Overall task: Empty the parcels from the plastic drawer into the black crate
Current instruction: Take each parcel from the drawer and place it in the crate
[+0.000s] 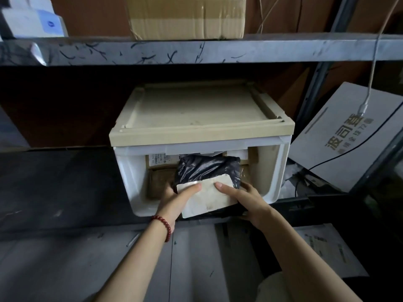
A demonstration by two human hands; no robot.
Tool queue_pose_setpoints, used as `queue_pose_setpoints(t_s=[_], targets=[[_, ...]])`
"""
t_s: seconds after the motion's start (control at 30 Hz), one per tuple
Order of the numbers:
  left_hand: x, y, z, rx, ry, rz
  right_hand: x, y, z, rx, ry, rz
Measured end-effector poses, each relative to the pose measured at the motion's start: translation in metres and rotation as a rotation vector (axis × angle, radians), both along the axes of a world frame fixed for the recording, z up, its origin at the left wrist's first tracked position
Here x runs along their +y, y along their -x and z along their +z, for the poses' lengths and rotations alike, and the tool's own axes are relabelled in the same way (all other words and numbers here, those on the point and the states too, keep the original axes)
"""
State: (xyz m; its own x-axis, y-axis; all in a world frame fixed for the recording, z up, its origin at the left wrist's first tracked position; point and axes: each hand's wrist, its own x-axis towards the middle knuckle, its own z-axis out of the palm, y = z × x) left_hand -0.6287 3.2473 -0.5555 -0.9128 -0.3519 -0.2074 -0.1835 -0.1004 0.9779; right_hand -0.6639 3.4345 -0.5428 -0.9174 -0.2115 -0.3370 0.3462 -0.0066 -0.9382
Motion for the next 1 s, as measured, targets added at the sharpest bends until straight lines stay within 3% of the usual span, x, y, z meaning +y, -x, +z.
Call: queue_pose_setpoints(t_s=[0.1, 0.27, 0.47, 0.67, 0.87, 1.0], targets=[[-0.003, -0.017, 0.013, -0.005, 0.025, -0.081, 0.007, -0.014, 0.011, -0.008, 0.024, 0.124], [-0.002, -0.048, 0.027, 0.029, 0.149, -0.102, 0.010, -0.032, 0.019, 0.057, 0.059, 0.128], [-0.001, -0.073, 0.049, 0.135, 0.168, -0.196, 0.014, -0.046, 0.030, 0.048, 0.096, 0.144], [-0.011, -0.077, 0.052, 0.176, 0.119, -0.140, 0.004, -0.054, 0.040, 0.016, 0.018, -0.095], [-0.015, -0.075, 0.044, 0.273, 0.436, -0.102, -0.005, -0.051, 0.033, 0.053, 0.044, -0.166], [-0.021, -0.071, 0.041, 0.175, 0.464, -0.099, -0.009, -0.047, 0.029, 0.095, 0.031, -0.169]])
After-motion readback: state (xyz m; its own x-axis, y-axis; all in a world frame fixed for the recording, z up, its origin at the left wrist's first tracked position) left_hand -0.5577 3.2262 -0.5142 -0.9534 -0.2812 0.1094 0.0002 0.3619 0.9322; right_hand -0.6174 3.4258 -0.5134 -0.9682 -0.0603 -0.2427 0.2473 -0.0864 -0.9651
